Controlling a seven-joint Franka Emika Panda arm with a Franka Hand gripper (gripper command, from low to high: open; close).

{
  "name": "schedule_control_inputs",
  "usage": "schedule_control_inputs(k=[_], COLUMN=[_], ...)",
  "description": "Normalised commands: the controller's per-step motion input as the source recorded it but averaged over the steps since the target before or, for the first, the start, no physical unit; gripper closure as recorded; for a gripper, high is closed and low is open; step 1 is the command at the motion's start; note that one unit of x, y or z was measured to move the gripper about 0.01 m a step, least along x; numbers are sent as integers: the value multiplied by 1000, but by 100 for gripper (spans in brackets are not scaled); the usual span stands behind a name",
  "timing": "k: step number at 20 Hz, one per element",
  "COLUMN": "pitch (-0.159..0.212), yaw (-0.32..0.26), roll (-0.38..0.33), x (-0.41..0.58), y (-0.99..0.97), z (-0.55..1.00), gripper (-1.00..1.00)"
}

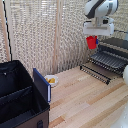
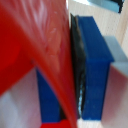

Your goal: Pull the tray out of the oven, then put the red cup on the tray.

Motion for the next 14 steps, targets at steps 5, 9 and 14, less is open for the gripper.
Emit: schedule_control_inputs(k=[5, 9, 14], pitch=[-102, -101, -10], yaw=[-171, -160, -144], roll=[34, 89, 65], x=[-171, -179, -123], y=[-655, -599, -447], z=[-176, -270, -256], gripper=[100, 100, 100])
